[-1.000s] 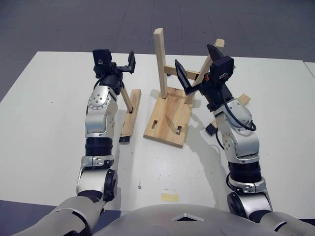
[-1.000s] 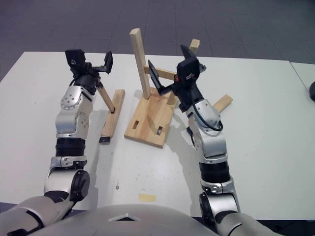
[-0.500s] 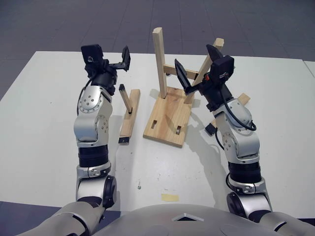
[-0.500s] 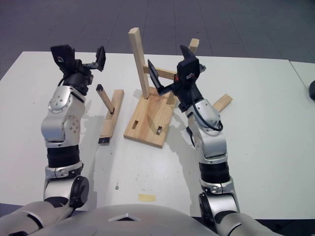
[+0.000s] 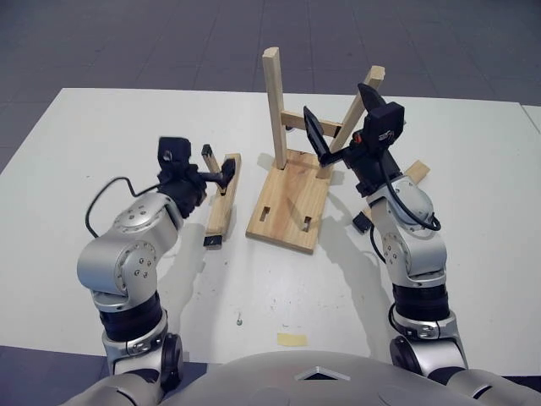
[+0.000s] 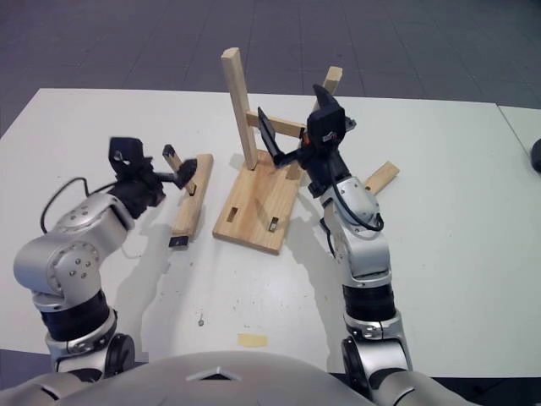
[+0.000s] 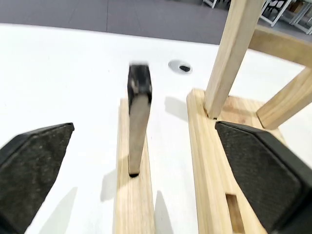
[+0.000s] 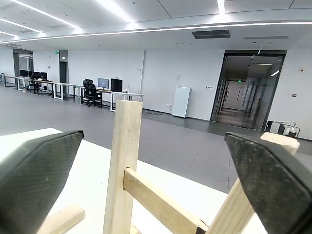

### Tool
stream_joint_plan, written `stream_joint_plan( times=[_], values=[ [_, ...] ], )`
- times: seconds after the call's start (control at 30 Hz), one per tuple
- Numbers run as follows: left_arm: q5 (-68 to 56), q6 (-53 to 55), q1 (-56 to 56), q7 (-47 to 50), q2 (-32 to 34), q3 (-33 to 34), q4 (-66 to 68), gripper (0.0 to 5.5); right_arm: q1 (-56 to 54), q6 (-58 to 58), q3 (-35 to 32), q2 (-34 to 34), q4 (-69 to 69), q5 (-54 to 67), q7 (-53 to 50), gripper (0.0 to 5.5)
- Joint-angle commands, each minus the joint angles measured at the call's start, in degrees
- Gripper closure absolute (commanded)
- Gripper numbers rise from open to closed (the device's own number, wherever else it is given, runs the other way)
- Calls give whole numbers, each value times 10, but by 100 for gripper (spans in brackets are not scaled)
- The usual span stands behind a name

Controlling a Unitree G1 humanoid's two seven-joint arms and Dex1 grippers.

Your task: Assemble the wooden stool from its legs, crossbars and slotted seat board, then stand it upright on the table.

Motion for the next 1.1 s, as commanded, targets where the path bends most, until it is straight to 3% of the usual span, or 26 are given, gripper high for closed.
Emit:
stream_joint_plan(
  times=[0.03, 0.13, 0.6, 0.77, 0.93, 1.1],
  values=[
    [37, -3, 31, 1, 11, -46, 79, 32, 0, 5, 0, -2, -7, -6, -1, 10],
    [59, -24, 34, -13, 23, -78, 134, 85, 0, 5, 0, -2, -8, -7, -2, 10],
    [72, -20, 55, -42, 48, -76, 164, 337, -7, 1, -1, 1, -1, -12, -2, 10],
    [76, -92, 19, -24, 27, -23, 154, 344, -17, 13, -10, 1, 4, 0, 1, 10],
    [149, -219, -68, 24, 59, -8, 110, 344, -91, 141, -111, 24, 13, 185, 0, 10],
    [183, -358, -131, -84, 139, -86, 7, 344, -154, 303, -216, 29, 20, 510, -27, 10]
  ],
)
